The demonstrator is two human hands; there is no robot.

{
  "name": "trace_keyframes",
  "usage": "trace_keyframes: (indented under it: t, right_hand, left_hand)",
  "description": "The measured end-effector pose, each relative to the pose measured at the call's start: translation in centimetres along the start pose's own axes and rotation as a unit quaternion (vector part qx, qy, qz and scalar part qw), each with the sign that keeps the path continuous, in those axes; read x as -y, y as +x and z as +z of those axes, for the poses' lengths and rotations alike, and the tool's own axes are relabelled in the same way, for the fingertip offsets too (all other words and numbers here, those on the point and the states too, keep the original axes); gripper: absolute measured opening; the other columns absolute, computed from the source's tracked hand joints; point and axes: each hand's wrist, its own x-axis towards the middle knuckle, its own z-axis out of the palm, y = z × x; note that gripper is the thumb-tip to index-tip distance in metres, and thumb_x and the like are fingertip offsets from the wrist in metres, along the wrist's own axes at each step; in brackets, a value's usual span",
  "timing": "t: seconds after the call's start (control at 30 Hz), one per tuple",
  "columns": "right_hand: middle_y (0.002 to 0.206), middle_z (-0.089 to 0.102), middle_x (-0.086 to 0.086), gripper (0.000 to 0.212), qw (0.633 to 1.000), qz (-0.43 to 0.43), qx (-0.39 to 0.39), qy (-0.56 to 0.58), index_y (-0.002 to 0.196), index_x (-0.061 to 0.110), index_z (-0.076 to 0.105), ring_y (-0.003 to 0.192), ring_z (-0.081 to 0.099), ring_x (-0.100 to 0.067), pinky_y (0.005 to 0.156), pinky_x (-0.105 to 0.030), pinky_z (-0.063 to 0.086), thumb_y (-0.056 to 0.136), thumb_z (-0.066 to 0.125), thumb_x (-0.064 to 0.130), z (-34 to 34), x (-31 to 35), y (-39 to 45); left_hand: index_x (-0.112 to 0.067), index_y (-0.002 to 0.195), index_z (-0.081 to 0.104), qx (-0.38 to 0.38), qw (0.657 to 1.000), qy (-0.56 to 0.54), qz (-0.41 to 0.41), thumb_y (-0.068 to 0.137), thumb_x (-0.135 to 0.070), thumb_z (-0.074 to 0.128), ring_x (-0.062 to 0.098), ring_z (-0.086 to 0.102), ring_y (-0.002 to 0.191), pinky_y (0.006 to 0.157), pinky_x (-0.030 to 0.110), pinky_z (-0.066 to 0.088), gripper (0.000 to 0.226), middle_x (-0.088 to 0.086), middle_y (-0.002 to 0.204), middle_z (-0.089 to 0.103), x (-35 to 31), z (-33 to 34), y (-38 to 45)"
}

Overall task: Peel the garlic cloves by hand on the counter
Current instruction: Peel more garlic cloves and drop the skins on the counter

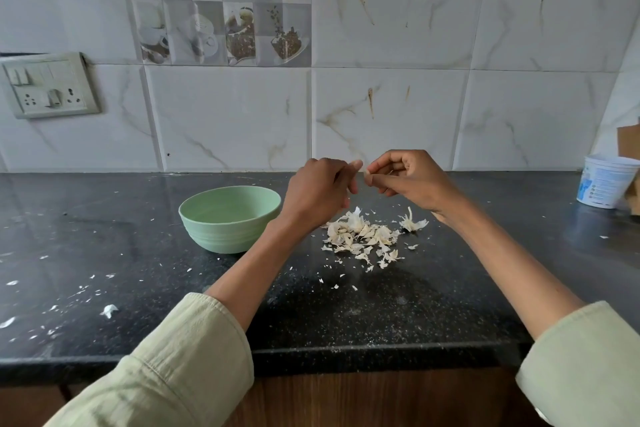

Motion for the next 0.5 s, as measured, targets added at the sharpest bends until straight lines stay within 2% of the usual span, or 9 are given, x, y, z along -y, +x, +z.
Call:
trace_keyframes:
  t: [0.03,0.1,0.2,0.27,0.37,0.43,0.5]
  right_hand:
    - [0.084,0.077,-0.002,0.021,1.0,-0.005,0.004,0.004,0.099,0.013,0.078,0.076,0.072,-0.012,0.07,-0.023,0.059,0.084,0.09,0.022,0.1,0.0,0.0]
    - [0.085,0.077,-0.004,0.02,1.0,-0.021,0.016,0.006,0.098,0.012,0.079,0.076,0.071,-0.012,0.07,-0.022,0.058,0.083,0.09,0.018,0.4,-0.1,0.1]
    - [0.09,0.079,-0.005,0.022,0.998,-0.043,0.047,-0.014,0.1,0.011,0.078,0.081,0.072,-0.012,0.075,-0.023,0.058,0.081,0.091,0.01,0.7,-0.3,0.1]
    - [0.096,0.08,-0.007,0.028,0.997,-0.04,0.065,-0.011,0.106,0.009,0.077,0.087,0.074,-0.014,0.077,-0.025,0.06,0.081,0.09,0.007,0.7,-0.4,0.1]
    - [0.098,0.078,-0.01,0.03,0.996,-0.011,0.085,-0.03,0.109,0.009,0.075,0.082,0.072,-0.012,0.073,-0.027,0.061,0.083,0.089,0.012,0.5,-0.8,0.2]
    - [0.092,0.078,0.003,0.024,0.986,-0.009,0.118,-0.122,0.103,0.015,0.077,0.078,0.071,-0.004,0.073,-0.023,0.057,0.083,0.089,0.022,0.5,-1.4,0.2]
    - [0.087,0.078,0.012,0.019,0.966,-0.006,0.155,-0.209,0.096,0.021,0.078,0.078,0.07,0.003,0.075,-0.017,0.055,0.084,0.088,0.031,0.8,-1.8,0.0]
  left_hand:
    - [-0.027,0.08,0.07,-0.01,1.0,0.006,-0.002,0.107,-0.058,0.046,0.005,0.068,0.056,0.066,0.033,0.055,0.048,-0.009,0.063,0.072,-0.1,0.0,0.0]
    - [-0.029,0.086,0.068,-0.01,1.0,-0.028,-0.002,0.102,-0.061,0.056,0.005,0.07,0.059,0.067,0.035,0.058,0.038,-0.01,0.069,0.074,-0.1,-0.1,0.1]
    - [-0.021,0.087,0.068,0.008,0.994,-0.104,-0.017,0.097,-0.033,0.075,0.013,0.073,0.059,0.067,0.046,0.063,0.017,-0.004,0.069,0.075,0.1,0.2,0.4]
    - [-0.022,0.084,0.068,-0.011,0.998,-0.055,-0.015,0.094,-0.02,0.075,0.015,0.071,0.064,0.068,0.048,0.062,0.012,-0.006,0.07,0.072,0.2,0.0,0.6]
    - [-0.021,0.089,0.065,-0.037,0.996,0.083,-0.02,0.091,-0.015,0.062,0.024,0.066,0.078,0.071,0.045,0.058,0.007,-0.003,0.083,0.07,-0.3,-1.1,0.7]
    - [-0.011,0.085,0.058,-0.062,0.983,0.166,-0.039,0.085,-0.011,0.052,0.034,0.061,0.075,0.066,0.042,0.052,0.006,0.007,0.082,0.063,-0.9,-2.3,0.6]
    - [-0.007,0.073,0.047,-0.103,0.972,0.195,-0.076,0.085,-0.012,0.048,0.032,0.051,0.062,0.061,0.038,0.04,0.012,0.009,0.071,0.051,-1.0,-3.5,0.6]
